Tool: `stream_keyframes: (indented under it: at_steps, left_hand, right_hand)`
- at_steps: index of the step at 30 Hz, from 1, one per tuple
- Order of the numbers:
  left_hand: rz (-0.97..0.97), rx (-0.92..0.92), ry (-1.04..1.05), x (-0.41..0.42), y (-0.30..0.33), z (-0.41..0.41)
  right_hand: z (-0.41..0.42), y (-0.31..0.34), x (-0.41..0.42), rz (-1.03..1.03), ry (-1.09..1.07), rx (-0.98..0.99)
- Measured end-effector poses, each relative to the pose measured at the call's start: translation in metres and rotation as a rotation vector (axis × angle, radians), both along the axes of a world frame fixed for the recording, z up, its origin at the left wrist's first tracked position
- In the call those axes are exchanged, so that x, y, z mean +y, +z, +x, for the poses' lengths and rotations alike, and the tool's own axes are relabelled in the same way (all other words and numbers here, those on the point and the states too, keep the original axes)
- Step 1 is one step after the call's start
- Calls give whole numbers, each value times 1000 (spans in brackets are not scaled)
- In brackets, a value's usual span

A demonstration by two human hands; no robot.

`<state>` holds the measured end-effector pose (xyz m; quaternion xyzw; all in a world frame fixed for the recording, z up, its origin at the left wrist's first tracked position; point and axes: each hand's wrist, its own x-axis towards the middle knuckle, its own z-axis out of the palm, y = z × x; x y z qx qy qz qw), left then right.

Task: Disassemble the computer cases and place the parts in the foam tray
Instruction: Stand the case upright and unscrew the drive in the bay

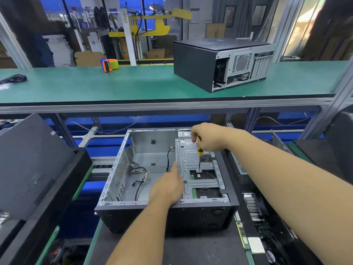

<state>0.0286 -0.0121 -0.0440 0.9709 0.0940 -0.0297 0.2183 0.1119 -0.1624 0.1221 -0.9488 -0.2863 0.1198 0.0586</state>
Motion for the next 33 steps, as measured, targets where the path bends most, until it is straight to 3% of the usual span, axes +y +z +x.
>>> stream_keyframes:
  at_steps: [3,9,19,23,27,33]
  left_hand:
    - [-1,0,0,0,1,-1]
    - [2,-1,-4,0,1,-1]
    - [14,-2,-7,0,2,-1]
    - [5,-2,-12,-1,3,-1]
    - [-5,-42,-34,-2,3,-1]
    - [2,-19,-13,0,3,-1]
  right_hand:
    - [1,-1,0,-13,-20,42]
    - [1,-1,3,-85,-101,-106]
    - [-1,4,-4,-28,-9,29]
    - [-3,-2,-1,-96,-123,-59]
    - [-3,-2,2,-156,-80,-152]
    - [-1,0,0,8,17,-30]
